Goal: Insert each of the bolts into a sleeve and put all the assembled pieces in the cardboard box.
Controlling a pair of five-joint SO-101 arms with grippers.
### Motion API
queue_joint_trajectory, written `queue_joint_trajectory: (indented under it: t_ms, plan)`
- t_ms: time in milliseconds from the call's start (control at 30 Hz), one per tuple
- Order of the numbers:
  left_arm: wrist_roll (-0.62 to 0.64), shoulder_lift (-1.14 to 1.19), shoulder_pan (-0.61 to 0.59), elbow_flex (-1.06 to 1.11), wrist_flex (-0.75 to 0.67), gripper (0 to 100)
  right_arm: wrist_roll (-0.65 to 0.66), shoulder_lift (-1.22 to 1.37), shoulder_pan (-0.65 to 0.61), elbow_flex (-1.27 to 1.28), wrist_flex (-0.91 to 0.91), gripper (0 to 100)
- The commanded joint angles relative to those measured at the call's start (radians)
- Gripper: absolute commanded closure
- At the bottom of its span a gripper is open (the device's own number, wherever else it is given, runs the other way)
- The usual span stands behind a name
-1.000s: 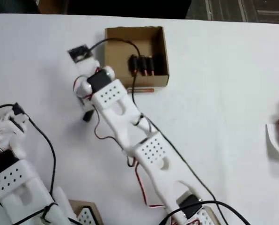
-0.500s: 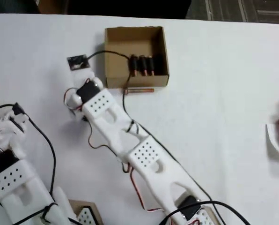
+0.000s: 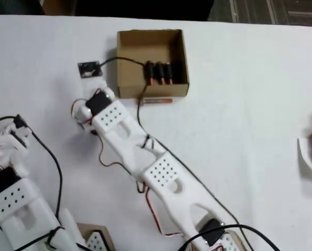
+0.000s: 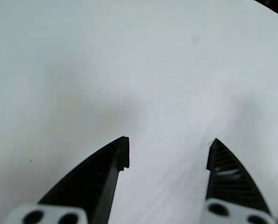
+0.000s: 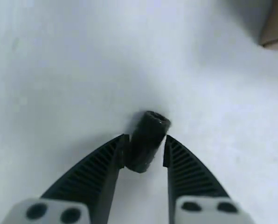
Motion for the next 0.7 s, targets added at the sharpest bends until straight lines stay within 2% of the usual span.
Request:
queue_joint_trajectory:
  t_ms: [0, 133, 300, 433, 533, 667]
  plan:
    - [0.005, -0.023, -0.012, -0.05, 0.006, 72, -0.008, 0.038, 0.019, -0.006, -0.002, 88.2]
    - [0.005, -0.023, -0.012, -0.05, 0.006, 72, -0.069, 0.051, 0.035, -0.04, -0.005, 88.2]
    - [0.005, -0.023, -0.012, -0.051, 0.006, 72, -0.075, 0.053, 0.045, -0.041, -0.018, 88.8]
    - [0.005, -0.023, -0.012, -0.051, 0.005, 72, -0.074, 0.053, 0.077, -0.044, -0.01, 98.8]
    - [0.005, -0.023, -0.008, -0.051, 0.002, 72, -0.074, 0.044, 0.108, -0.051, -0.002, 98.0]
    - [0.006, -0.023, -0.006, -0.05, 0.0, 72, 0.0, 0.044, 0.12, -0.133, 0.05, 97.8]
